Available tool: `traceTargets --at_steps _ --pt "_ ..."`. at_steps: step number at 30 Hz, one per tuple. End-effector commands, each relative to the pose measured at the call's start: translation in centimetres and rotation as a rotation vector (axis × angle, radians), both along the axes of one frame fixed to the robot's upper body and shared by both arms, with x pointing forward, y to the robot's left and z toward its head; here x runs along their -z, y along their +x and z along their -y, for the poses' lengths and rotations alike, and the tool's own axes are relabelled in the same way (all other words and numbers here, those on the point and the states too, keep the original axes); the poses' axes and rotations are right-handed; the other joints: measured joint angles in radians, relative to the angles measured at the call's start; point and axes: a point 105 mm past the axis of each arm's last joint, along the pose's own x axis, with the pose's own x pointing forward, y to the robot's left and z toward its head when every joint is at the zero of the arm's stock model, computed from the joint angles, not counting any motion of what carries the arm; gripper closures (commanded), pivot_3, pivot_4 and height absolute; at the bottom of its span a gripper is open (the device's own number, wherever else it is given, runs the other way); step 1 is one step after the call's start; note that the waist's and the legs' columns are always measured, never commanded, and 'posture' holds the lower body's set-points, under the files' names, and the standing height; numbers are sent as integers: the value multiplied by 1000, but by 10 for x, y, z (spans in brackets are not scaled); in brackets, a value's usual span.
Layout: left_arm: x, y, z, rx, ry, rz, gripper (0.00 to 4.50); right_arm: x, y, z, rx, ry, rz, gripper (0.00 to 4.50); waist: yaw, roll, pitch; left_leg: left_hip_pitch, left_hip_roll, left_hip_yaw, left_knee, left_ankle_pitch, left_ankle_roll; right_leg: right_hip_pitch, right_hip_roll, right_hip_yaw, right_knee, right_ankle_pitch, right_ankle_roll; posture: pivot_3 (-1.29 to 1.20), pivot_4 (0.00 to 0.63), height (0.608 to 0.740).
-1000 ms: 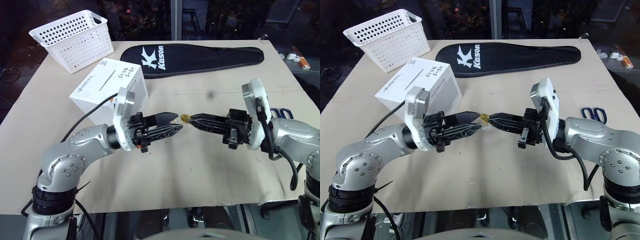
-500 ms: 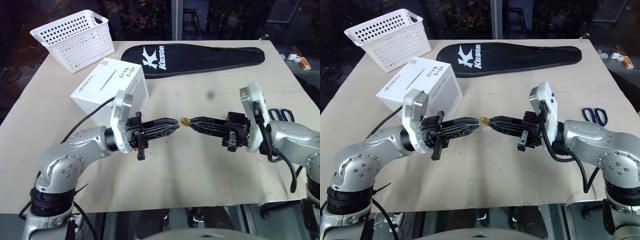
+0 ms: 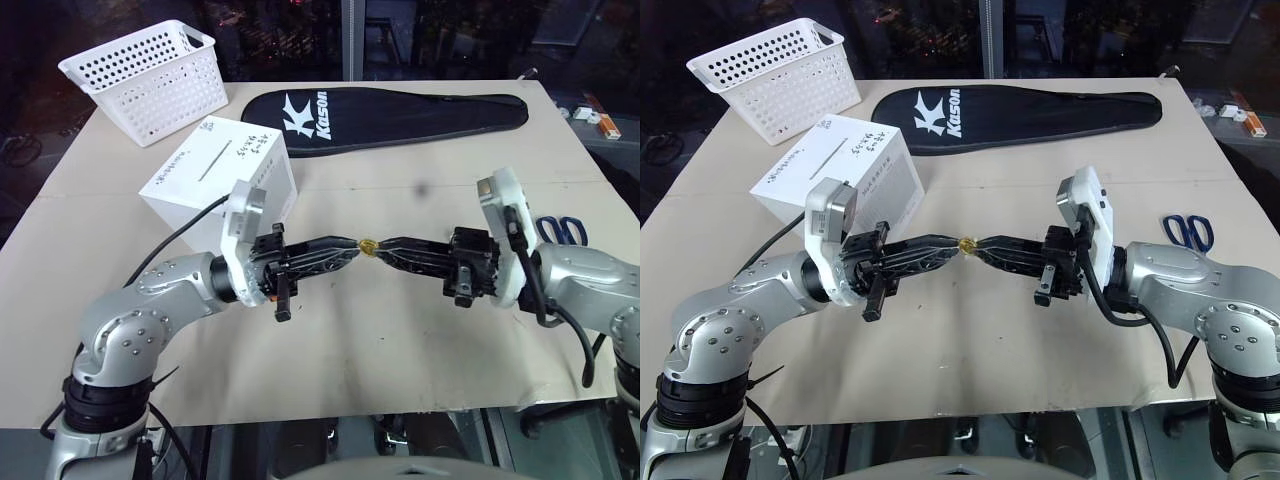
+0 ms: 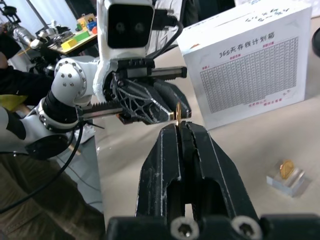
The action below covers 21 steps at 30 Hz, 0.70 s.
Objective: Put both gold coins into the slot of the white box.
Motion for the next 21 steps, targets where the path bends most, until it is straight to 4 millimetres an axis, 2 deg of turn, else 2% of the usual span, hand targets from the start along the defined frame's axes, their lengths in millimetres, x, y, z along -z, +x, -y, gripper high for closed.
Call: traceTargets --at_steps 1,21 --pt "-10 -2 2 14 -14 55 3933 -7 -6 -3 -35 18 33 4500 0 0 0 0 0 0 0 0 0 0 0 0 0 0 0 0 150 738" --pt "-6 -7 6 69 -5 40 3933 -5 -3 -6 -42 25 38 4500 0 0 0 0 0 0 0 0 1 0 0 0 0 0 0 0 150 738"
